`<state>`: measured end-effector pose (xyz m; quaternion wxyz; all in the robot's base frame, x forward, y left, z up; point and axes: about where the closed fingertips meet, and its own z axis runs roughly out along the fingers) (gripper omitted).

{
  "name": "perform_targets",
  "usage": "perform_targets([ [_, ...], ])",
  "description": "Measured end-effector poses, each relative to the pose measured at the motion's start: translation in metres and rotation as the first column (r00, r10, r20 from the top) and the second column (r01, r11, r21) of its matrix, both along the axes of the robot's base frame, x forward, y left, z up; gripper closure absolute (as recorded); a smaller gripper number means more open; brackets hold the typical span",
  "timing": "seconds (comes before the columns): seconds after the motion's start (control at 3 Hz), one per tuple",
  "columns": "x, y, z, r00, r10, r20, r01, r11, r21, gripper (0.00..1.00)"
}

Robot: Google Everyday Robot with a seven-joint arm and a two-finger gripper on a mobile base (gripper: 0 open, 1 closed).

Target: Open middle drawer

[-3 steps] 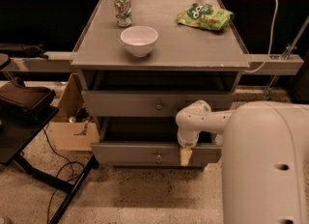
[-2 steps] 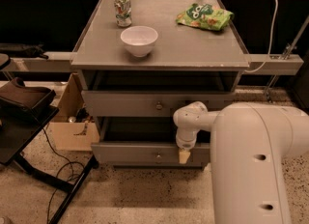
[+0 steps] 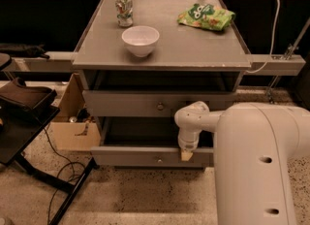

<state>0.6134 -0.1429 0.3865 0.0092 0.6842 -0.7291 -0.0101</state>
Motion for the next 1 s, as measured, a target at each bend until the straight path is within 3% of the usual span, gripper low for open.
perform_targets([
  [0.33,-0.01,-0.001,0.005,0.9995,-0.025,-0.017,0.025,1.0,0.007,1.0],
  [1.0,-0.045,-0.005,0.005,0.9965,-0.047,-0.069,0.049,0.998,0.027,1.0],
])
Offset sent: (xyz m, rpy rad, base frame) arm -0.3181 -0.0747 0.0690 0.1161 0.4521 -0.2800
